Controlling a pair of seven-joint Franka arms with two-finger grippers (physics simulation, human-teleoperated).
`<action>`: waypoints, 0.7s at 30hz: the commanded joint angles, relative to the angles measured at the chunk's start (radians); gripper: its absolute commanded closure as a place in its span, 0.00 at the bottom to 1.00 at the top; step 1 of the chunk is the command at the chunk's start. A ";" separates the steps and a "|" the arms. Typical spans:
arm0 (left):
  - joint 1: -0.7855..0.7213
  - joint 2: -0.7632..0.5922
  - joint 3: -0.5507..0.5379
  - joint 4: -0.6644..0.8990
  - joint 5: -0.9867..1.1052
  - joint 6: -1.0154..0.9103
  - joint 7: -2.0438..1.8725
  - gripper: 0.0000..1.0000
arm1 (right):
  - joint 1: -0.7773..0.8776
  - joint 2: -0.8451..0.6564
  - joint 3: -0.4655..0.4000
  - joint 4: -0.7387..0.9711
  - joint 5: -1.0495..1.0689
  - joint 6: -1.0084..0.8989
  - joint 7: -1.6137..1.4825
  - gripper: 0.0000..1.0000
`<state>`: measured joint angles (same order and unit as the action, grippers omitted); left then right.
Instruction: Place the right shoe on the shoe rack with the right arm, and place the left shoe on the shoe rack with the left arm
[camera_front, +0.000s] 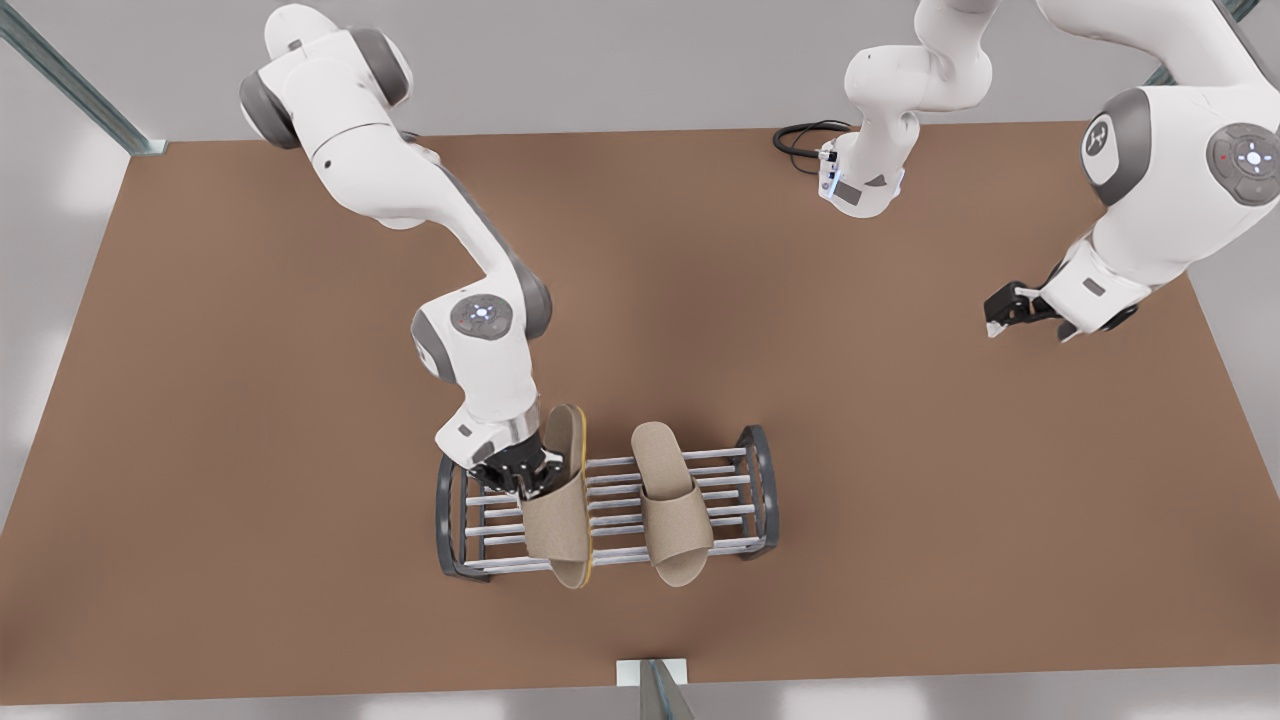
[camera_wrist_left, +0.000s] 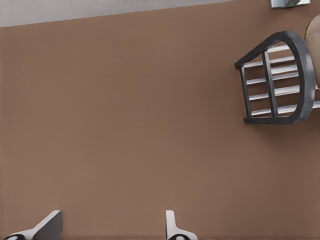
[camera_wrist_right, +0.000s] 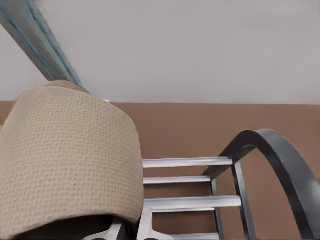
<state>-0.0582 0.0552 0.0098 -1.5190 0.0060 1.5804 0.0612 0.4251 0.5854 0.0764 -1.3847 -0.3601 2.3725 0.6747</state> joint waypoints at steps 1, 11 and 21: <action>0.003 -0.003 0.001 0.000 0.002 -0.002 0.009 0.00 | -0.011 0.004 0.000 -0.002 -0.043 0.056 0.059 0.79; 0.001 -0.006 -0.002 -0.006 0.003 0.001 0.009 0.00 | -0.006 0.033 0.011 -0.050 -0.132 0.079 0.069 0.00; 0.003 -0.020 -0.002 0.006 -0.008 -0.014 -0.001 0.00 | -0.311 -0.097 0.356 -0.122 -0.122 -0.136 0.074 0.00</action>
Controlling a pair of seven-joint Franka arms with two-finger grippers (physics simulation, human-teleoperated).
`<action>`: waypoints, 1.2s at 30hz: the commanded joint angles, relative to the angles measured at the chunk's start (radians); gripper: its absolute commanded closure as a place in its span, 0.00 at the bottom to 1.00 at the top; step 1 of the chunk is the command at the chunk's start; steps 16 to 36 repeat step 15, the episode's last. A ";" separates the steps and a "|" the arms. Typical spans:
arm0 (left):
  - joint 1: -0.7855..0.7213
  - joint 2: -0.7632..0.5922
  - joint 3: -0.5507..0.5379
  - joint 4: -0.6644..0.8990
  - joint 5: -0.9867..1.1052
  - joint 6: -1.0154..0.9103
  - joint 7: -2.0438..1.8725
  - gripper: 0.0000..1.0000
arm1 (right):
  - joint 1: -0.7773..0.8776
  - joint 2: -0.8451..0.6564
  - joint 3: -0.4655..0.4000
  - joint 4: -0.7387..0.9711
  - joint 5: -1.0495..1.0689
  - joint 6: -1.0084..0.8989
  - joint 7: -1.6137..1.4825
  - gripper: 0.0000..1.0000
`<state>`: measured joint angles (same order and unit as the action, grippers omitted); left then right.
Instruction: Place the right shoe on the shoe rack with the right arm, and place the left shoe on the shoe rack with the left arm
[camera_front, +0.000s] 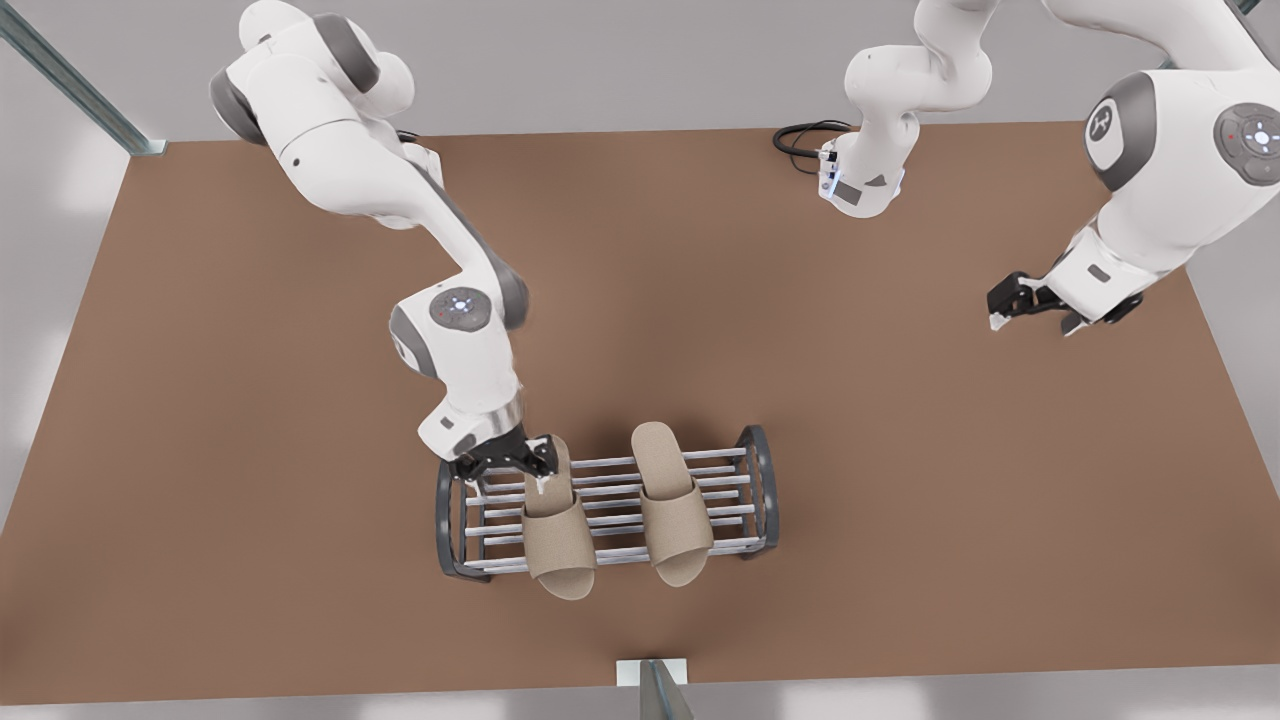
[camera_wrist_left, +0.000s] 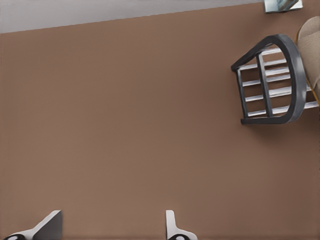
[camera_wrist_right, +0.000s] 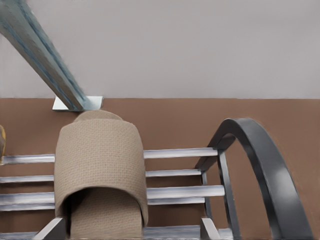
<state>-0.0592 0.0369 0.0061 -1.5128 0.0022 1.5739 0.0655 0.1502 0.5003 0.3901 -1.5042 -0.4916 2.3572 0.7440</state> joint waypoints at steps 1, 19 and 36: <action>0.002 -0.002 -0.001 0.003 -0.005 -0.006 -0.006 0.00 | -0.092 -0.045 0.108 -0.018 0.014 -0.173 0.006 0.00; -0.102 0.221 -0.066 0.089 -0.037 0.149 -0.081 0.00 | -0.276 -0.419 -0.280 -0.005 0.485 -0.791 -0.739 0.00; -0.102 0.221 -0.066 0.089 -0.037 0.149 -0.081 0.00 | -0.276 -0.419 -0.280 -0.005 0.485 -0.791 -0.739 0.00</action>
